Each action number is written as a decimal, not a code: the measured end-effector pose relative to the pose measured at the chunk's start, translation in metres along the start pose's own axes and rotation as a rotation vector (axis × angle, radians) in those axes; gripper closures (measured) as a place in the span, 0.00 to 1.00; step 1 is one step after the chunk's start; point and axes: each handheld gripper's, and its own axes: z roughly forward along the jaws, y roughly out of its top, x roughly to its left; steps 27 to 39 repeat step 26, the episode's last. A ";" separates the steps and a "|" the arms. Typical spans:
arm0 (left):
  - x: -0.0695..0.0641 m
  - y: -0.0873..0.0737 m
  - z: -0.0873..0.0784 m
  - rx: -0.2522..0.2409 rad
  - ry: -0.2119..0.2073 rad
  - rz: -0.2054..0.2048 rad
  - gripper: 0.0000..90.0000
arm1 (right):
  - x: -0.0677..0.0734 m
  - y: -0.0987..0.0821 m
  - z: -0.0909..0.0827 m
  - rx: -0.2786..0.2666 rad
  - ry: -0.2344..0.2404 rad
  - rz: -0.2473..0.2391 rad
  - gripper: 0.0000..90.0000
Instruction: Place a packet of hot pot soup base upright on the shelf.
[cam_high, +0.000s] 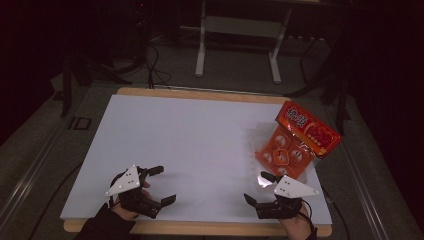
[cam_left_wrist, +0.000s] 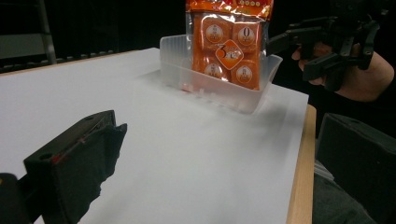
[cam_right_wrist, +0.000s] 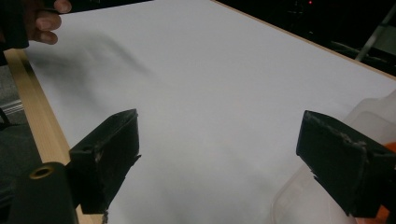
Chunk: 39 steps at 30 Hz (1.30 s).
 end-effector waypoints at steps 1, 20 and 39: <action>0.000 0.000 0.000 0.000 -0.001 0.000 0.00 | 0.000 -0.001 -0.001 -0.002 0.001 0.001 0.15; -0.001 -0.004 0.002 0.013 -0.011 -0.001 0.00 | -0.004 -0.005 -0.002 -0.014 0.012 0.008 0.15; -0.002 -0.004 0.002 0.014 -0.010 0.000 0.00 | -0.004 -0.005 -0.003 -0.019 0.011 0.008 0.15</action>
